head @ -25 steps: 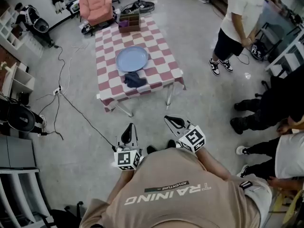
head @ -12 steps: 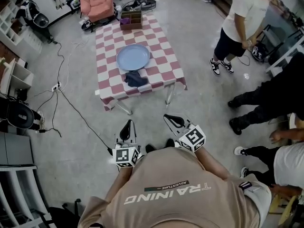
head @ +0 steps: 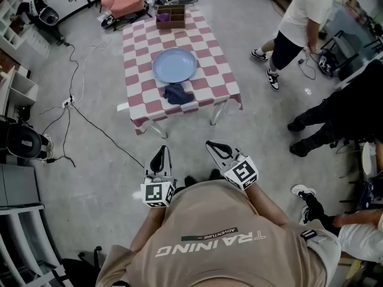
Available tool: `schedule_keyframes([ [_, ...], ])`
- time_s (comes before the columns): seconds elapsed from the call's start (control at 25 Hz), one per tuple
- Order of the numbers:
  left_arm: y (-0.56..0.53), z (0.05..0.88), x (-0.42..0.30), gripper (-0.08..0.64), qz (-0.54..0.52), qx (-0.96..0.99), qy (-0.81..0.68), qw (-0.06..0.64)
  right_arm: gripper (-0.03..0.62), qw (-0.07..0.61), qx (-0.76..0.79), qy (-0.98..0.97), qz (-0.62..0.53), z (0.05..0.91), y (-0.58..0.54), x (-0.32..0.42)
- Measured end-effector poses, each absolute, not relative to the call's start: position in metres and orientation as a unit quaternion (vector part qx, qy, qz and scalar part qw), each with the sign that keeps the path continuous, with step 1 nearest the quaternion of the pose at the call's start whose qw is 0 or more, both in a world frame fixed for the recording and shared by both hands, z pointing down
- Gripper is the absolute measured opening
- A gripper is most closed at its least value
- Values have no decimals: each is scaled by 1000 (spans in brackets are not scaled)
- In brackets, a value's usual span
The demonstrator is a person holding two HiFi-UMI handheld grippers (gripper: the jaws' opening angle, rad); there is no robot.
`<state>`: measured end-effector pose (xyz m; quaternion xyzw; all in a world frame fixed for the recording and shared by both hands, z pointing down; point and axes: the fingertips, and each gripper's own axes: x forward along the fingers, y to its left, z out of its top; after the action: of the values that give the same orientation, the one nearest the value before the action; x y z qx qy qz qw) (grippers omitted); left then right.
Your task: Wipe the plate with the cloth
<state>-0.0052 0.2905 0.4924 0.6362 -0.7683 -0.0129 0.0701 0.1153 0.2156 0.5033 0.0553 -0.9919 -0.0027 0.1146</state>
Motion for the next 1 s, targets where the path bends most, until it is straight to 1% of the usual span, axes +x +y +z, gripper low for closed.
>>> schedule_keyframes([
  [0.32, 284, 492, -33, 15, -25, 656, -751, 73, 18, 116, 94, -989, -3, 498, 200, 91],
  [0.64, 272, 500, -56, 15, -25, 645, -759, 87, 18, 120, 84, -989, 2, 502, 184, 70],
  [1.0, 242, 483, -68, 15, -26, 630, -774, 62, 18, 119, 55, -991, -4, 503, 144, 46],
])
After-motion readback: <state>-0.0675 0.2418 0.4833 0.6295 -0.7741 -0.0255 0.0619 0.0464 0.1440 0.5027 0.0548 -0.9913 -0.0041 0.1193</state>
